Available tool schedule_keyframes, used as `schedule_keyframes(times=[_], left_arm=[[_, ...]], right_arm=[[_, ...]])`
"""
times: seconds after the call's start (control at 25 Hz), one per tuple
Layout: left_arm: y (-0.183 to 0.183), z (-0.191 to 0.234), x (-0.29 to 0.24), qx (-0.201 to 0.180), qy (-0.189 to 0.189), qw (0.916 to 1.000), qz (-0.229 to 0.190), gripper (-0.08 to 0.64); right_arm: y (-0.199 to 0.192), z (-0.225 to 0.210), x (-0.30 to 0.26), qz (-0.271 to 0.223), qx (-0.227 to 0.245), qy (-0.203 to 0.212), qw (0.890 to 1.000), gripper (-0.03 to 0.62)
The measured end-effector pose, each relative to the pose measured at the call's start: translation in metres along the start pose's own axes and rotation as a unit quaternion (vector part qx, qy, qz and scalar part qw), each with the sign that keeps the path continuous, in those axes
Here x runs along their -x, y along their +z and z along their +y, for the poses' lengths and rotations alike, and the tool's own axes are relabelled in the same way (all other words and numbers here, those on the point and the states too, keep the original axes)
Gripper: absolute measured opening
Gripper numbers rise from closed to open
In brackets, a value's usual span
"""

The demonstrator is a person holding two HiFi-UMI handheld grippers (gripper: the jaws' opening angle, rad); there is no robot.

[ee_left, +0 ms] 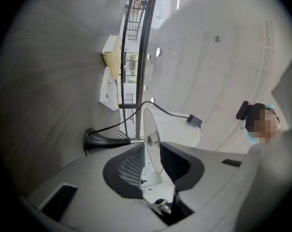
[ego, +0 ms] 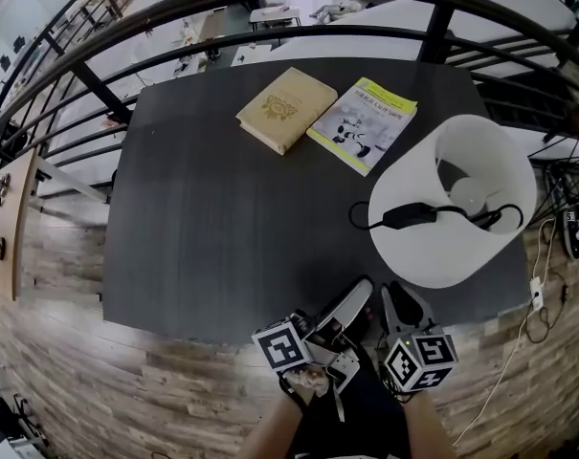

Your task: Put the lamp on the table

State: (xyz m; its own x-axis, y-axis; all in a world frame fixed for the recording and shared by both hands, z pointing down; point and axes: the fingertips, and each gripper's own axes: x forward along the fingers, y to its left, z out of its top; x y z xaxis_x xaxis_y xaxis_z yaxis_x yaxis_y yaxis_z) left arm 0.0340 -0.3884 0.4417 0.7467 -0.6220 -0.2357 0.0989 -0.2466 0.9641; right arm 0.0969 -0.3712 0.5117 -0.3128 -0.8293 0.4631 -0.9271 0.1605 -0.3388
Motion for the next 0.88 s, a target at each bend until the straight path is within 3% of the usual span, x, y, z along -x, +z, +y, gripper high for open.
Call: schedule_keyframes(times=[0.24,0.48,0.88], left_arm=[[0.0,-0.004,0.009,-0.02,0.026,0.9995,0.0,0.016],[0.006,-0.013,0.016,-0.045,0.051,0.9977,-0.004,0.011],[0.013,-0.035,0.021,-0.066,0.054,0.9964,-0.003,0.011]], right_arm=[[0.01,0.024,0.008,-0.004,0.0,0.022,1.0,0.03],[0.02,0.051,0.011,-0.004,0.0,0.049,0.999,0.017],[0.042,0.08,0.008,-0.007,0.02,0.071,0.997,0.017]])
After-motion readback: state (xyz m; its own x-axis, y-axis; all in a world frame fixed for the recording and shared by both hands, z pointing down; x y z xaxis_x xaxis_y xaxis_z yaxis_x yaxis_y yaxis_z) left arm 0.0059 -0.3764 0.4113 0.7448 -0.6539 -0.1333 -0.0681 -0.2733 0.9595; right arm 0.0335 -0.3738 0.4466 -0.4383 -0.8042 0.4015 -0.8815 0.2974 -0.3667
